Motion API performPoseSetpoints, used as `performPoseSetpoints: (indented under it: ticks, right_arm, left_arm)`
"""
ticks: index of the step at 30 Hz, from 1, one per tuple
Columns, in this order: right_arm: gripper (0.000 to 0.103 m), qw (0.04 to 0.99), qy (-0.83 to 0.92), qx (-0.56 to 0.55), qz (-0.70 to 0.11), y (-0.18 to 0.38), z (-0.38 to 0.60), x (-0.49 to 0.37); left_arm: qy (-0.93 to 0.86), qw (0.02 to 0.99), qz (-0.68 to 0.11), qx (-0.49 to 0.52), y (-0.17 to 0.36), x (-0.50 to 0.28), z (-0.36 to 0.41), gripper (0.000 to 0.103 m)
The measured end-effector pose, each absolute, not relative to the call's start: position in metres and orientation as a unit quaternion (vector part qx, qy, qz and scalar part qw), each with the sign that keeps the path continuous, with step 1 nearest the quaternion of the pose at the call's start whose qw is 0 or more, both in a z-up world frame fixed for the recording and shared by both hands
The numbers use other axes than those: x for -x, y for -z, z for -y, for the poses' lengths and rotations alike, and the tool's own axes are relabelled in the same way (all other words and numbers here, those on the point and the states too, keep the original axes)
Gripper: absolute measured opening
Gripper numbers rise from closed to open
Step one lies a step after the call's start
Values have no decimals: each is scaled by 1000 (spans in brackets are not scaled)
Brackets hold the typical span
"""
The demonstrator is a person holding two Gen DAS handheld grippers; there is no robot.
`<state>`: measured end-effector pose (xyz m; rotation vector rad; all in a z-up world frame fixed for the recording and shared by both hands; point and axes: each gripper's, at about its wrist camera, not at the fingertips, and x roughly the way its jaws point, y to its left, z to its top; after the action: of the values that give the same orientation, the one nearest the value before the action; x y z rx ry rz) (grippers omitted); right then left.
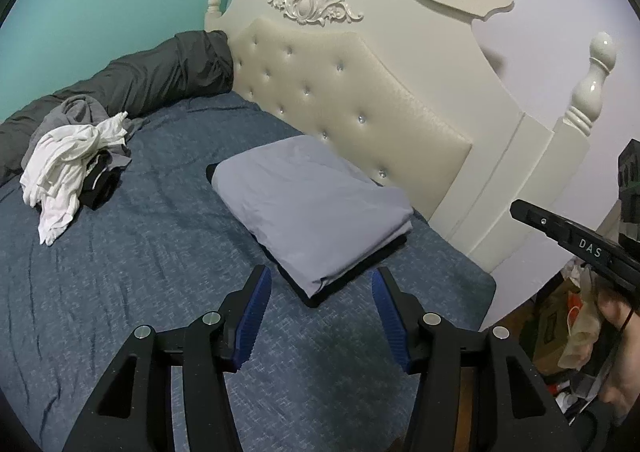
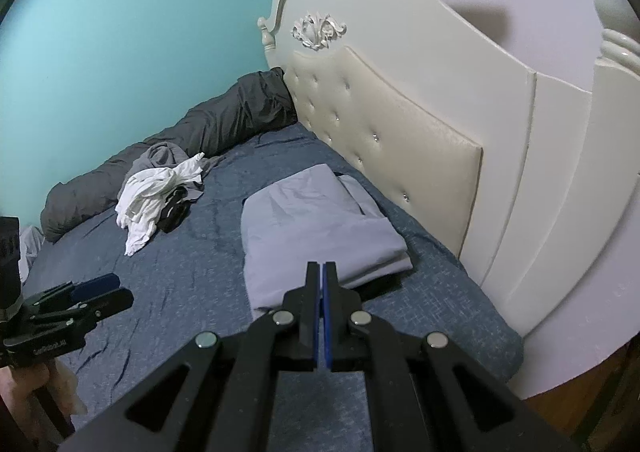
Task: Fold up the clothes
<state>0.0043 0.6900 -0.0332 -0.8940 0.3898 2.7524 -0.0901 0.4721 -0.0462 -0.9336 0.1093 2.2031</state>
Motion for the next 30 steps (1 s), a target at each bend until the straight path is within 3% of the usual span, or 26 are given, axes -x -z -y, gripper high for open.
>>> performPoseSetpoints:
  ticks: [30]
  right_arm:
    - [1, 126, -943, 276, -137, 0, -616, -73]
  left_arm:
    - [-872, 370, -35, 318, 1, 31, -401, 71]
